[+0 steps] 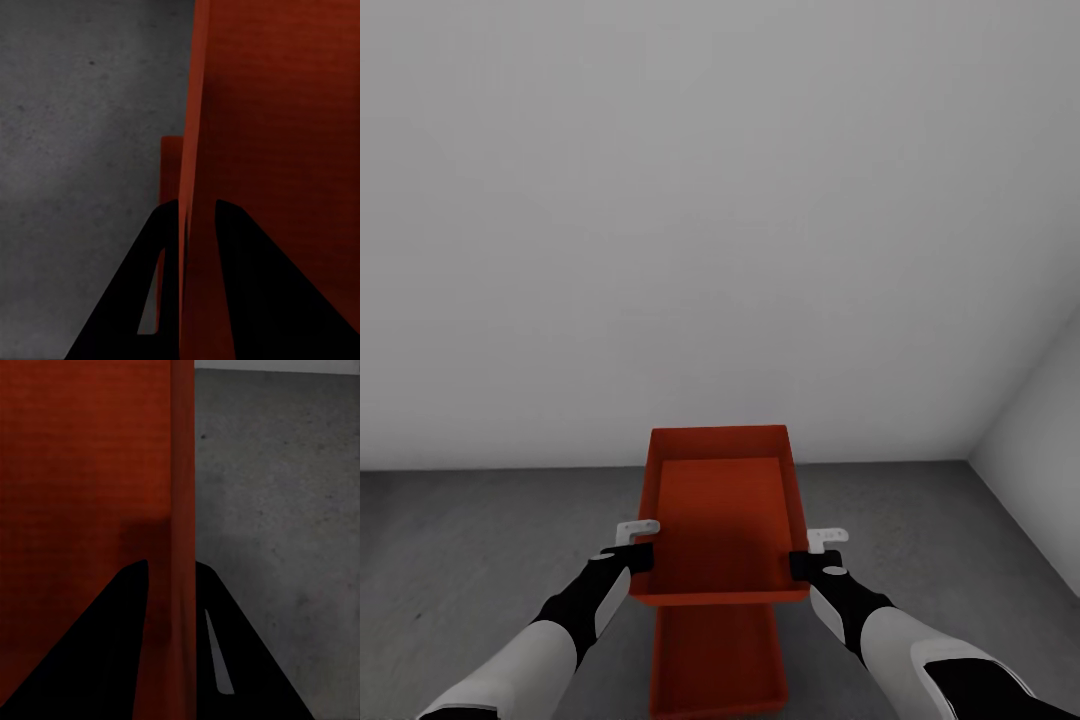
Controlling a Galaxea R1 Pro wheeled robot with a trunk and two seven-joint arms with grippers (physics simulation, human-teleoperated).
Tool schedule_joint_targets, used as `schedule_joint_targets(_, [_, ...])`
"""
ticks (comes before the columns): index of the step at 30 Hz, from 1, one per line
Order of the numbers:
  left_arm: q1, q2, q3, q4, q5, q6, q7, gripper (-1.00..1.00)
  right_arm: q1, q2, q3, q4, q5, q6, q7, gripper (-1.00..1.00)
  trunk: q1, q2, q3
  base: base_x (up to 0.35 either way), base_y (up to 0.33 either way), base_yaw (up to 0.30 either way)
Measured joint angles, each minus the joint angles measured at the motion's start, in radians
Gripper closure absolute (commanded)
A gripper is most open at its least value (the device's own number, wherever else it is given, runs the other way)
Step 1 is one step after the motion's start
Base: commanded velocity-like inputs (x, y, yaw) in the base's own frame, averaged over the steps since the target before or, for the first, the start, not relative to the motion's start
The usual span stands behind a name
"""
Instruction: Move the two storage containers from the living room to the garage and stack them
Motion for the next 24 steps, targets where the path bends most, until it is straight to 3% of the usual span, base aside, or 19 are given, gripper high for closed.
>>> schedule_joint_targets(24, [0.0,0.0,0.001,0.001,-0.001,0.0,0.0,1.0,0.0,0.0,0.001,0.0,-0.001,0.0,0.0,1.0,0.0,0.0,-0.039,0.0,0.0,0.0])
